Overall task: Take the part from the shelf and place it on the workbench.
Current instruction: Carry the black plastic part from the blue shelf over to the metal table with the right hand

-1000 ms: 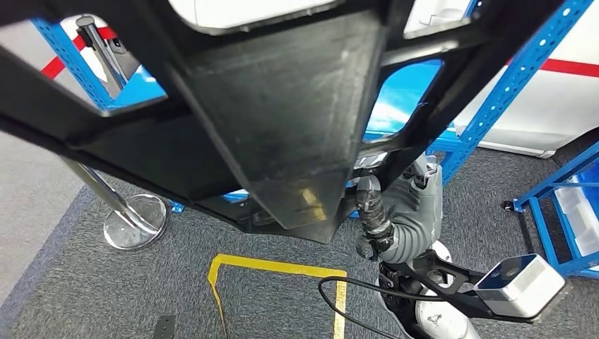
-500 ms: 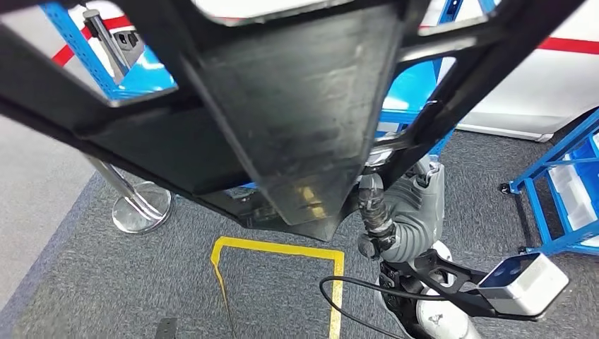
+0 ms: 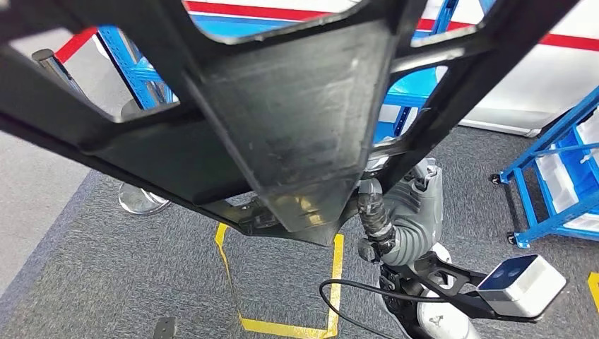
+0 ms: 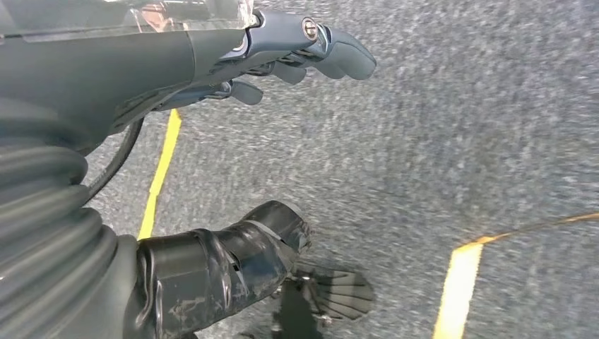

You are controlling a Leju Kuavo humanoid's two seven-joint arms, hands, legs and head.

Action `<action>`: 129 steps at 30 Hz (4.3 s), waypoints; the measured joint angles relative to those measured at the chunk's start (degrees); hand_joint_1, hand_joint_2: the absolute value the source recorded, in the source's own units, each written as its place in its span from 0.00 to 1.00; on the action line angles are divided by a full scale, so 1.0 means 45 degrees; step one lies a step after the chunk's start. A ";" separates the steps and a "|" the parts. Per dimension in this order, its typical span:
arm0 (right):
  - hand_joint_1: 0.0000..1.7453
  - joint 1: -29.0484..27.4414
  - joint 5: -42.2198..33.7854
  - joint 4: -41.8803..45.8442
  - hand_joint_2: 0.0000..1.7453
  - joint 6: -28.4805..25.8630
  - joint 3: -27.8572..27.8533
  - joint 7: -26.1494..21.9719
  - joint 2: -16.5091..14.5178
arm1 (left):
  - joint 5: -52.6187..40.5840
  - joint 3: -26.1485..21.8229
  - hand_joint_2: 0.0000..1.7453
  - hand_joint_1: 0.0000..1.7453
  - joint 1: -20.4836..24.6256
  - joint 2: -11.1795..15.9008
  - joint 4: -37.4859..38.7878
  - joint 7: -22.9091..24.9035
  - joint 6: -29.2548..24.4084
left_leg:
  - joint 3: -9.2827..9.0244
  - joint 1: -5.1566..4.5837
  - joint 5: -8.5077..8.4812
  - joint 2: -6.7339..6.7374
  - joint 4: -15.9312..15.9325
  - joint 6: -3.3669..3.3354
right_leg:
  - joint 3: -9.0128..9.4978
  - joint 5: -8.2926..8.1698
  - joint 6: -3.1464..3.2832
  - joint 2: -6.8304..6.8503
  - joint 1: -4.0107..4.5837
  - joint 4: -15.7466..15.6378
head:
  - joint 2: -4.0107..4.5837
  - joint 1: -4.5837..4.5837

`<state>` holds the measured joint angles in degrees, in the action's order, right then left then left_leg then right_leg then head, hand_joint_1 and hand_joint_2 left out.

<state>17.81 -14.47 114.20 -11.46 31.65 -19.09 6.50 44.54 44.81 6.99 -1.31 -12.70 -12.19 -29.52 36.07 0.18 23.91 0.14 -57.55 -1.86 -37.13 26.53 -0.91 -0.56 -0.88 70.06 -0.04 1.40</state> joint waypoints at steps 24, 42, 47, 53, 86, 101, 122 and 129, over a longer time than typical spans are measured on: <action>1.00 -0.0629 0.0611 -0.0016 1.00 -0.0250 0.0232 -0.0314 0.0072 | -0.0089 0.0047 1.00 0.00 -0.0140 0.0113 0.0002 0.0515 0.1004 | -0.0832 -0.0091 0.0257 0.0261 0.0303 -0.0098 | 0.0901 0.0593 0.0068 0.0827 0.0126 -0.1847 | 0.0000 0.0118; 1.00 -0.1145 0.1402 0.1205 1.00 -0.0484 0.0229 0.0590 0.0669 | -0.1395 0.0898 1.00 0.00 0.0463 -0.0367 0.0000 0.1102 0.1491 | 0.1320 0.0158 0.1513 -0.0202 -0.3105 0.0628 | 0.1013 0.0236 0.0293 0.0291 -0.0174 -0.2223 | 0.0000 0.0208; 1.00 -0.1221 0.1290 0.1234 1.00 -0.0438 0.0227 0.0444 0.0669 | -0.1712 0.1374 1.00 0.00 0.0589 -0.0466 0.0000 0.1468 0.1489 | 0.0553 0.0129 0.0429 0.0332 -0.1666 0.0544 | 0.1116 0.0326 0.0233 0.0961 -0.0142 -0.2233 | 0.0000 0.0211; 1.00 -0.1221 0.1523 0.1243 1.00 -0.0584 0.0209 0.0354 0.0682 | -0.1506 0.1587 1.00 0.00 0.0673 -0.0412 0.0000 0.1220 0.1180 | -0.0042 -0.0050 0.0143 0.0272 -0.0255 0.0054 | 0.1264 0.0514 -0.0173 0.1316 -0.0061 -0.2273 | 0.0000 0.0172; 1.00 -0.0691 -0.1119 -0.0677 1.00 0.0546 0.0159 -0.1593 -0.0393 | 0.0480 0.1279 1.00 0.00 -0.0114 -0.0042 0.0019 0.2419 0.0569 | -0.0130 0.0057 -0.0118 0.0009 0.0083 -0.0134 | 0.0861 0.1101 -0.0199 0.0762 -0.0082 -0.1254 | 0.0000 0.0176; 1.00 -0.0685 -0.1275 -0.1274 1.00 0.0288 0.0159 -0.2096 -0.0674 | -0.0153 0.1242 1.00 0.00 -0.0173 -0.0202 0.0019 0.1828 -0.0416 | 0.0771 0.0118 0.0586 -0.0784 -0.1479 0.0445 | 0.1046 0.0053 0.0238 -0.0118 -0.0135 -0.2398 | 0.0000 0.0261; 1.00 -0.0878 -0.0953 -0.1092 1.00 -0.0618 0.0159 -0.1955 -0.0692 | -0.0720 0.1577 1.00 0.00 -0.0072 -0.0136 0.0019 0.1584 -0.0385 | -0.0041 0.0030 0.0020 -0.1008 -0.0192 -0.0219 | -0.0157 0.1016 -0.0253 0.0040 -0.0041 0.0150 | 0.0000 0.0227; 1.00 -0.0767 -0.0978 -0.1094 1.00 -0.0744 0.0162 -0.1916 -0.0792 | -0.0650 0.1579 1.00 0.00 -0.0138 -0.0075 0.0019 0.1415 -0.0302 | 0.0281 0.0119 0.0063 -0.1828 -0.0437 0.0280 | 0.0888 0.0063 0.0077 -0.0596 -0.0083 -0.2333 | 0.0000 0.0241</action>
<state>14.36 -18.87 109.27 -14.81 32.38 -27.71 2.93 41.62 51.91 6.37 -1.65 -12.61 -5.82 -30.88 37.34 0.71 24.19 -8.09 -59.52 -0.60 -33.14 26.81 -0.56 -3.24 -1.26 59.56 -0.04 2.48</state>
